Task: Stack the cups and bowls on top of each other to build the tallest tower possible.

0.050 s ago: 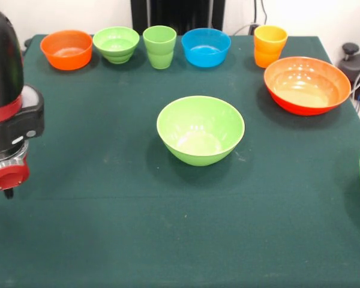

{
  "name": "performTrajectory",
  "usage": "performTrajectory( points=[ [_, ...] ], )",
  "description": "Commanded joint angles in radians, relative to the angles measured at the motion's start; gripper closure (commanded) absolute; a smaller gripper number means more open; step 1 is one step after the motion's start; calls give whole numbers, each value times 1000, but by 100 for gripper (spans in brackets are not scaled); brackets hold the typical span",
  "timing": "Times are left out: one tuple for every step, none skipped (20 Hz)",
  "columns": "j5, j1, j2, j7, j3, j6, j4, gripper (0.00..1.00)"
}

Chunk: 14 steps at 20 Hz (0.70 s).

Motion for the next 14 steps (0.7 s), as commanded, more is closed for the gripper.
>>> performTrajectory(
  points=[
    [18,50,-39,236,33,-66,186,100],
    [22,51,-40,240,30,-66,190,100],
    [26,52,-42,245,27,-65,193,100],
    [30,53,-44,249,24,-65,197,100],
    [36,53,-56,254,28,-71,219,100],
    [41,53,-60,254,27,-73,228,100],
    [46,54,-64,254,27,-76,236,100],
    [51,55,-67,254,26,-79,245,100],
    [48,55,-77,248,25,-88,260,100],
    [45,58,-89,234,23,-99,277,100],
    [40,59,-93,217,19,-108,281,100],
    [35,61,-96,201,16,-117,285,100],
    [30,63,-100,184,12,-125,290,100],
    [26,62,-111,169,13,-134,305,100]
  ],
)
